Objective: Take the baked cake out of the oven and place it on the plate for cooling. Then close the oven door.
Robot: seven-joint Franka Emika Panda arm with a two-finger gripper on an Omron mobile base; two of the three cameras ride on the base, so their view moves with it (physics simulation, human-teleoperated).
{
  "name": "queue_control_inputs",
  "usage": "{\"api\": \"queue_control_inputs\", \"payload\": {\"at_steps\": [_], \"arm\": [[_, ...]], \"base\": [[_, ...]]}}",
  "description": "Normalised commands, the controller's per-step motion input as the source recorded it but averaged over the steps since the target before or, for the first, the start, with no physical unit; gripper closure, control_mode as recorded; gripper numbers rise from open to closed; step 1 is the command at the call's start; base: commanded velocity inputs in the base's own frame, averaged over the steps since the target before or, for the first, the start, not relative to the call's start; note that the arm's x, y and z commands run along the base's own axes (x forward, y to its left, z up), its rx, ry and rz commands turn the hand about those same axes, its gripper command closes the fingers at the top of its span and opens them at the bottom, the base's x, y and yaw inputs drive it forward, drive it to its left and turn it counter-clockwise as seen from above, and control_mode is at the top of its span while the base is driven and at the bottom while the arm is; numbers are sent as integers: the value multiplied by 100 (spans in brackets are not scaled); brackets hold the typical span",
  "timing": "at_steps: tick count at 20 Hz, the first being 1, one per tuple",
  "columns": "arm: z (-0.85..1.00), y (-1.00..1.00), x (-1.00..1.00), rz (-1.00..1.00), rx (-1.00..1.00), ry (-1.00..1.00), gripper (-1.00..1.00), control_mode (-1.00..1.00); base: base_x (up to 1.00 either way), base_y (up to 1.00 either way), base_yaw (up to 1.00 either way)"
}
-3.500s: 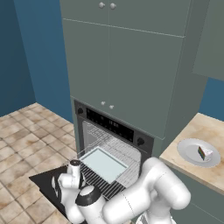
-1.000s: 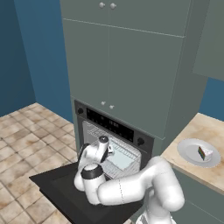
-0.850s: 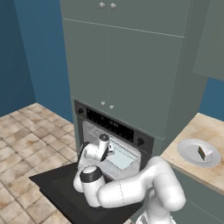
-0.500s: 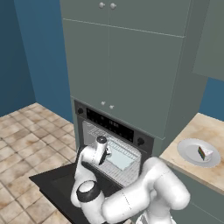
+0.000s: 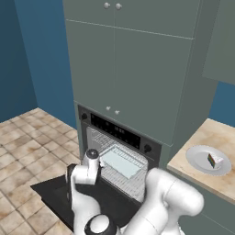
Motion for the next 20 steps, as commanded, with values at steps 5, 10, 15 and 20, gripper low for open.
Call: {"api": "queue_control_inputs", "payload": {"at_steps": [5, 10, 15, 20], "arm": [[100, 88, -27, 11, -6, -1, -100, -100], [100, 77, -20, 10, -9, 0, -100, -100], [86, 66, -29, 6, -19, 0, -100, -100], [23, 55, -41, 7, -28, 0, -100, -100]], "base": [[0, 0, 0], [0, 0, 0], [0, 0, 0], [0, 0, 0]]}}
